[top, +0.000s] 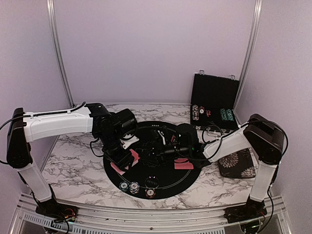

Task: Distribute texas hold em gaming equipment
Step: Pick up the poker card from the face-down deck piles.

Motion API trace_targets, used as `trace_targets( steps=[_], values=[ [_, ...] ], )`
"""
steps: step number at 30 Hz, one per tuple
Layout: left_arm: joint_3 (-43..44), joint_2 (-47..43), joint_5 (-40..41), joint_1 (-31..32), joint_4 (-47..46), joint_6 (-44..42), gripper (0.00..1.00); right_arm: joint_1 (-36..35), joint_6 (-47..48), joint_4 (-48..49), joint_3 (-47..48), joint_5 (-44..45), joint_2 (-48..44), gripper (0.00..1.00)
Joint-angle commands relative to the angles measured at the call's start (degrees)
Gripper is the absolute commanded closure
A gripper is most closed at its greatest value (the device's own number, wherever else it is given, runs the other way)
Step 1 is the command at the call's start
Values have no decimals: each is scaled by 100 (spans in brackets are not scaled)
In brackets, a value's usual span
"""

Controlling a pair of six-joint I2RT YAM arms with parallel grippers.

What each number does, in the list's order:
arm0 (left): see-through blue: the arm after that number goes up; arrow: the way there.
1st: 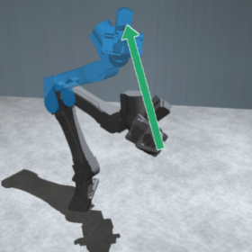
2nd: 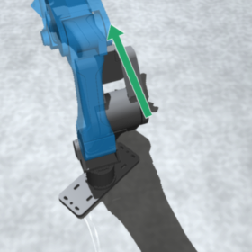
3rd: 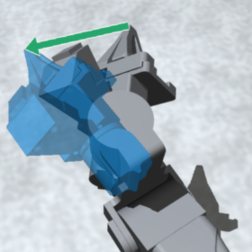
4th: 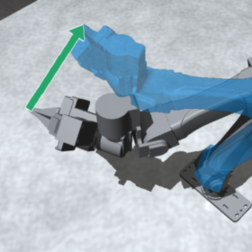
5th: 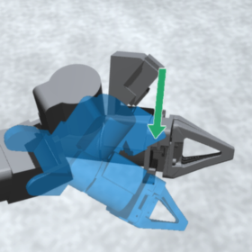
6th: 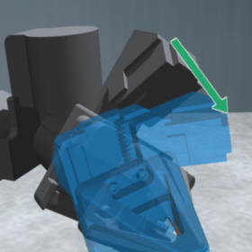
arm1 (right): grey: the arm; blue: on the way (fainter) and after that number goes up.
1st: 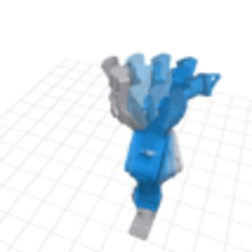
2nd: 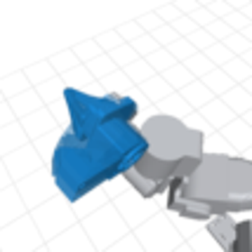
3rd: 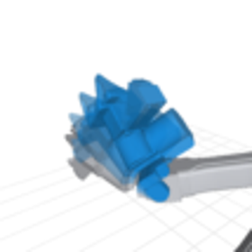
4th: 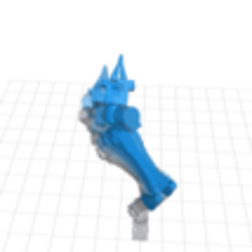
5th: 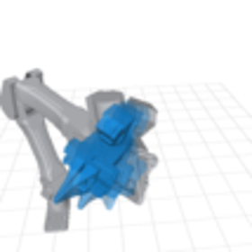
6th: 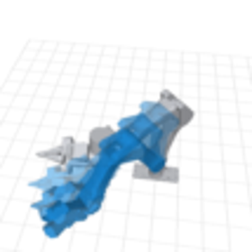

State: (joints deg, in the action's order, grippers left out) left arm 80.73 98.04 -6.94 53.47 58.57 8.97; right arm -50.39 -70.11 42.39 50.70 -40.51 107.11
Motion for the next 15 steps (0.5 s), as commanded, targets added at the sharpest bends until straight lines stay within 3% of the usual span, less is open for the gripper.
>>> trace_targets(
  steps=[1,15],
  values=[
    [-64,-227,46,-38,68,-10,47,10,-18,19,108,28,-103,95],
    [-83,-241,27,-47,39,-14,47,79,22,-81,89,35,-223,99]
  ],
)
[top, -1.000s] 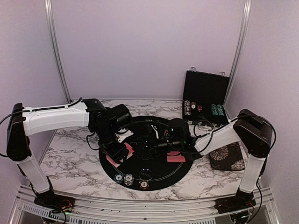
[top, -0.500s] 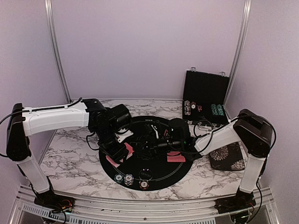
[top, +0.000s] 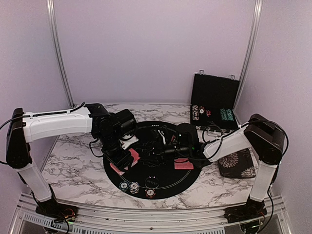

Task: Distribute texas hold em gaming equipment
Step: Pick up the poker card from the face-down deck piles.

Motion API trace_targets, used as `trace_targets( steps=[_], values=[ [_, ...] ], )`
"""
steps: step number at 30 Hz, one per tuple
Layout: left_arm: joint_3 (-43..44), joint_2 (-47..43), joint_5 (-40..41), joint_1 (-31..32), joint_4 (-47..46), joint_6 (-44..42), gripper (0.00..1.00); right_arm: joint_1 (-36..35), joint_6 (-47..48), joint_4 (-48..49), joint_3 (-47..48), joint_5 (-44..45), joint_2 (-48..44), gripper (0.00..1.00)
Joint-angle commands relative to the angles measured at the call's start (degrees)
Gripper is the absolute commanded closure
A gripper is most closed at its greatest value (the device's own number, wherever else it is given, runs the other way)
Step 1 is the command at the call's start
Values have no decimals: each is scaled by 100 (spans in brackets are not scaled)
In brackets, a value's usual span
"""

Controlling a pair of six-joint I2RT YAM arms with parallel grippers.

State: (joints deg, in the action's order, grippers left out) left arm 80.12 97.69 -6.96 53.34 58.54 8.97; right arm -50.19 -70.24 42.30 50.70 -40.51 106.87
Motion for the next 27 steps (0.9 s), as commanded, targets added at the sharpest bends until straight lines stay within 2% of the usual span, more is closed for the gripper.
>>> trace_targets(
  steps=[1,15,27],
  values=[
    [-29,-206,34,-34,43,-14,47,62,30,-77,89,35,-205,99],
    [-58,-224,34,-43,33,-10,48,154,17,-144,60,-25,-331,100],
    [-106,-271,43,-52,-2,5,48,268,-277,226,-174,-141,-413,100]
  ],
)
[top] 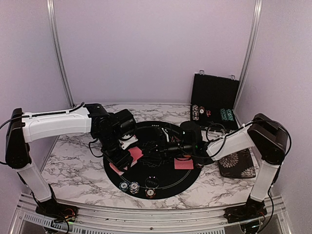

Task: Distribute texas hold em gaming equipment
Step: Pick up the poker card from the face-down deck piles.

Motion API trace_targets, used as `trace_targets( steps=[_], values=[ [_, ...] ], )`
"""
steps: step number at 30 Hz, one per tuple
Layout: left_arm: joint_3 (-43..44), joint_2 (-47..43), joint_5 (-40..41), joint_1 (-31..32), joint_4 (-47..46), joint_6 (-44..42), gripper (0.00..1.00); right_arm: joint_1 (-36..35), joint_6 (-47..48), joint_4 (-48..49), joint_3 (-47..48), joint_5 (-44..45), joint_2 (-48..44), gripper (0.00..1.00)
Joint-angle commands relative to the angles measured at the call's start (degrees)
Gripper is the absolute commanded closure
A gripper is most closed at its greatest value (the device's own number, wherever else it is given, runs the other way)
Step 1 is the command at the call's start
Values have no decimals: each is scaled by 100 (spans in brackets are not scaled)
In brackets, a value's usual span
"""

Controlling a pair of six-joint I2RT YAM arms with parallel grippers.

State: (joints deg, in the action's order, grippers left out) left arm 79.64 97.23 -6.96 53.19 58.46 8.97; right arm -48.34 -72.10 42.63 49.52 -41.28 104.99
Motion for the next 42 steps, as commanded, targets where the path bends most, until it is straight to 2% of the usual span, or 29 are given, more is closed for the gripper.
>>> trace_targets(
  steps=[1,26,42],
  values=[
    [-73,-229,42,-37,1,5,48,99,-105,204,-78,-65,-243,100],
    [-243,-308,98,-117,-115,71,48,521,-255,333,-676,-220,-925,100],
    [-374,-361,112,-238,-191,60,48,888,-115,-66,-1248,-274,-1701,100]
  ],
)
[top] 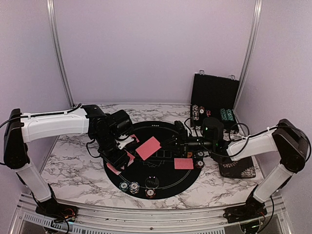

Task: Distribute texas hold em gaming equipment
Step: Pick up the poker card from the face-down deck piles, then distribute the poker card in the dealer area.

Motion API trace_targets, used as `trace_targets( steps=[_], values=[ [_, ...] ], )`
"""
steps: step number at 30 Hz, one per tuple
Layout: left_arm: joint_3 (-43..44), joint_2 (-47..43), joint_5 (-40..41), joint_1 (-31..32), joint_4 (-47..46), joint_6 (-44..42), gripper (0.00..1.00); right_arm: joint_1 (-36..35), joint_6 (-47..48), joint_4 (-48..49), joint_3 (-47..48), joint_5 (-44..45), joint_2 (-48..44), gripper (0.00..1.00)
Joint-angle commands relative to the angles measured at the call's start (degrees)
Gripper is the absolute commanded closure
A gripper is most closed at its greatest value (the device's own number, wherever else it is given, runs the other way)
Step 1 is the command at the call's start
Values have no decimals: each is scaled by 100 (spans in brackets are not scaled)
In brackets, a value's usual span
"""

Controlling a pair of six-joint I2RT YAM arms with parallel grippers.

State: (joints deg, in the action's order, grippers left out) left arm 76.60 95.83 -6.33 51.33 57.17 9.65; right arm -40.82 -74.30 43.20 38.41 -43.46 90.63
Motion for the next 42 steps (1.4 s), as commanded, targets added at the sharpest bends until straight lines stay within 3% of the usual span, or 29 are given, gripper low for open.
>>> trace_targets(
  steps=[1,14,42],
  values=[
    [-74,-228,50,-63,-65,-11,48,169,106,-152,-171,-49,-321,100],
    [-125,-332,62,-169,-65,-14,48,286,394,-536,-403,-14,-546,100],
    [-226,-419,29,-246,-60,-29,48,267,858,-920,-154,-22,-96,100]
  ],
)
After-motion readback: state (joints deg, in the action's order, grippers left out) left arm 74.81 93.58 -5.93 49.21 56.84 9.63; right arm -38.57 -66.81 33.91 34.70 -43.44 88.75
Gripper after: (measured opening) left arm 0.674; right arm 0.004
